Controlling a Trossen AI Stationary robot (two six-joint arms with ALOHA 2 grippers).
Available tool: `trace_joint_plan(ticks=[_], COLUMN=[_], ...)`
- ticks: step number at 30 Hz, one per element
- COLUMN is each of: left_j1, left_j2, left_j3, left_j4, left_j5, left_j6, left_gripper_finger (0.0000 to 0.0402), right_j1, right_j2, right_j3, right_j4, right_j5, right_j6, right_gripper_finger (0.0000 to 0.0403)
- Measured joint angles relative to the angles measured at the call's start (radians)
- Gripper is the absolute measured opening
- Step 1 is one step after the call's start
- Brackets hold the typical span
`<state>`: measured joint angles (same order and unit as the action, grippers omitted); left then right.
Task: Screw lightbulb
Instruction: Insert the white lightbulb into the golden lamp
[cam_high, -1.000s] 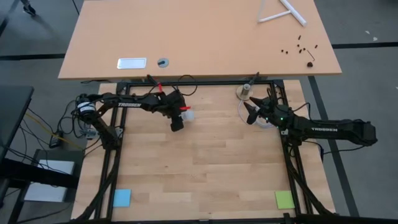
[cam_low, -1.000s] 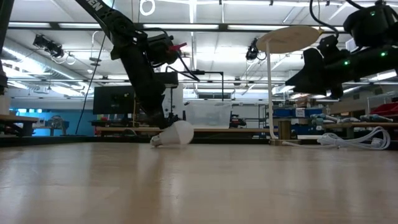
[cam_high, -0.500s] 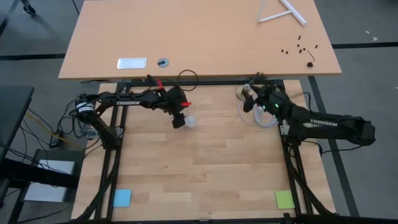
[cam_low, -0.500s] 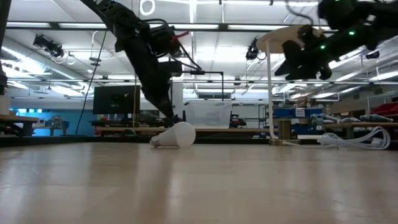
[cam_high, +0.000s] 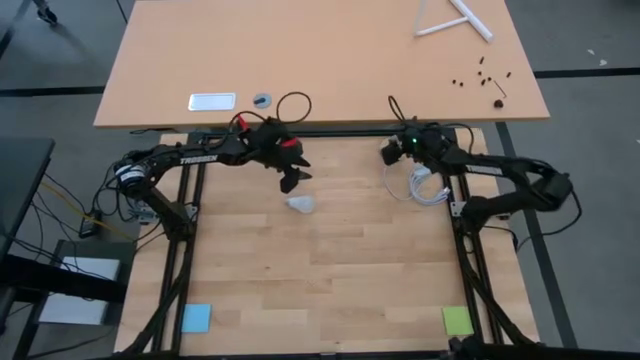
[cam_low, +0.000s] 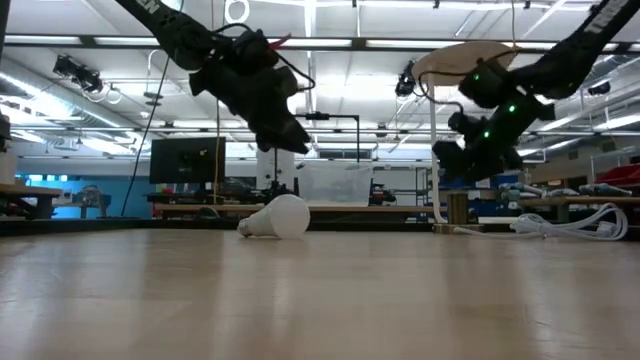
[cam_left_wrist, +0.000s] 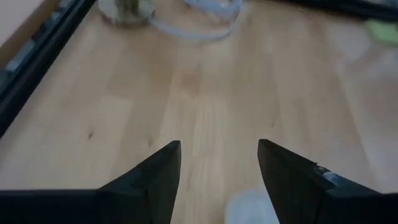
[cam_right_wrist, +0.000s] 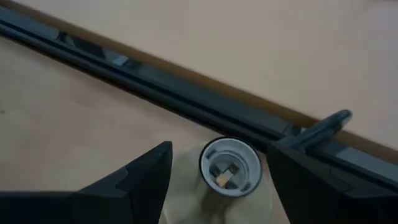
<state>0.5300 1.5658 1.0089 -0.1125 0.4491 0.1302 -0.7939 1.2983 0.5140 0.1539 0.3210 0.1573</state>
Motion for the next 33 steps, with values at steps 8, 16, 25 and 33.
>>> trace_joint_plan(ticks=[8, 16, 25, 33], left_j1=[0.035, 0.065, 0.079, 0.062], left_j2=[0.0, 0.0, 0.0, 0.001], left_j3=[-0.045, -0.081, -0.084, -0.077], left_j4=[0.091, 0.202, 0.303, 0.327], left_j5=[0.041, 0.064, 0.106, 0.089], left_j6=[-0.005, 0.008, 0.007, -0.114], left_gripper_finger=[0.0219, 0.0219, 0.0218, 0.0218], right_j1=[-0.041, -0.021, 0.06, 0.196], right_j2=[0.201, 0.288, 0.233, 0.074], right_j3=[0.009, 0.011, 0.01, 0.01], right_j4=[0.103, 0.209, 0.252, 0.3], right_j5=[-0.011, -0.036, -0.165, -0.403], right_j6=[0.023, 0.068, 0.106, 0.038], right_gripper_finger=[0.0251, 0.0193, 0.018, 0.018])
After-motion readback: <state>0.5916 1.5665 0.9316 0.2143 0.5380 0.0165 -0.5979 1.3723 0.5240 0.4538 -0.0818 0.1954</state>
